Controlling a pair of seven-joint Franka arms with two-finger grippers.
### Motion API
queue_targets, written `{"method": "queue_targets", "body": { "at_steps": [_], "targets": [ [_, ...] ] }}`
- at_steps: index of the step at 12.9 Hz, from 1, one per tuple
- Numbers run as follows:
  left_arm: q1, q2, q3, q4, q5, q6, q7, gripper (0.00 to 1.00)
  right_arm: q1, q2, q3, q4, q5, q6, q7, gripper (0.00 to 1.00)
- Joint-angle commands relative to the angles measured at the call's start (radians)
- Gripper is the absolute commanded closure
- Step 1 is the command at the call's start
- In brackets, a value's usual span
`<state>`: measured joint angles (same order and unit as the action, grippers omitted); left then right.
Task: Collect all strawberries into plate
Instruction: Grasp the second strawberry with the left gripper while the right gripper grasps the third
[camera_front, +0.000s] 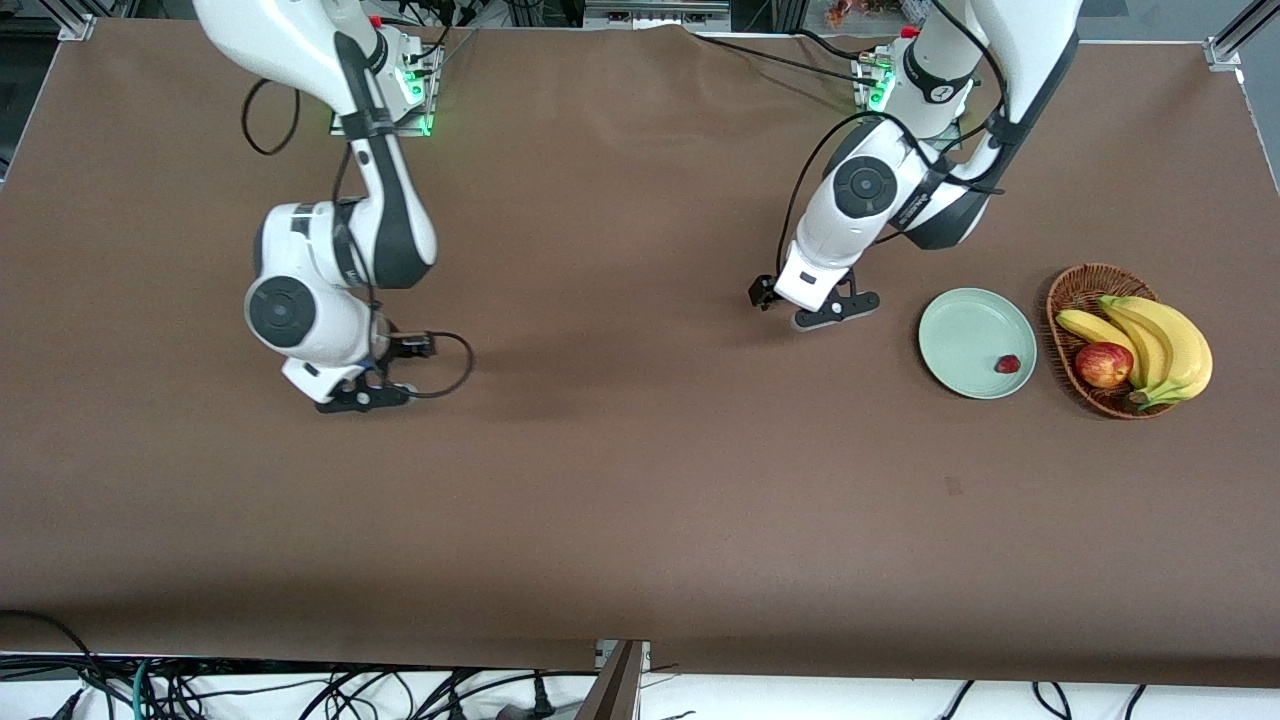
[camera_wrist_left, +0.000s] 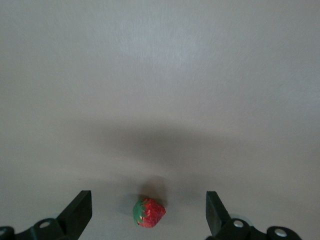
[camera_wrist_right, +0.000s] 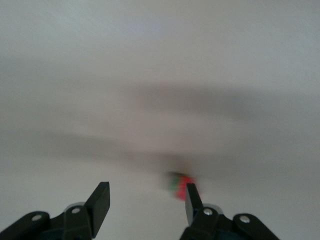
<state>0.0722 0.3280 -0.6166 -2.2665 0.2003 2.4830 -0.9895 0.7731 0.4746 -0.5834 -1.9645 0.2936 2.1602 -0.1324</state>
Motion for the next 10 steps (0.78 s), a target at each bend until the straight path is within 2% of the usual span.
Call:
{"method": "queue_targets", "body": {
  "at_steps": [1, 8, 10],
  "targets": [
    [0.001, 0.078, -0.002, -0.013, 0.105, 0.042, -0.104, 0.0, 0.022, -0.097, -0.013, -0.232, -0.005, 0.177, -0.084, 0.3],
    [-0.04, 0.12, -0.005, -0.036, 0.128, 0.045, -0.192, 0.02, 0.02, -0.053, -0.007, -0.261, 0.054, 0.259, -0.084, 0.3],
    [-0.04, 0.118, -0.005, -0.034, 0.128, 0.045, -0.199, 0.32, 0.02, -0.031, 0.008, -0.261, 0.068, 0.294, -0.085, 0.3]
  ]
}}
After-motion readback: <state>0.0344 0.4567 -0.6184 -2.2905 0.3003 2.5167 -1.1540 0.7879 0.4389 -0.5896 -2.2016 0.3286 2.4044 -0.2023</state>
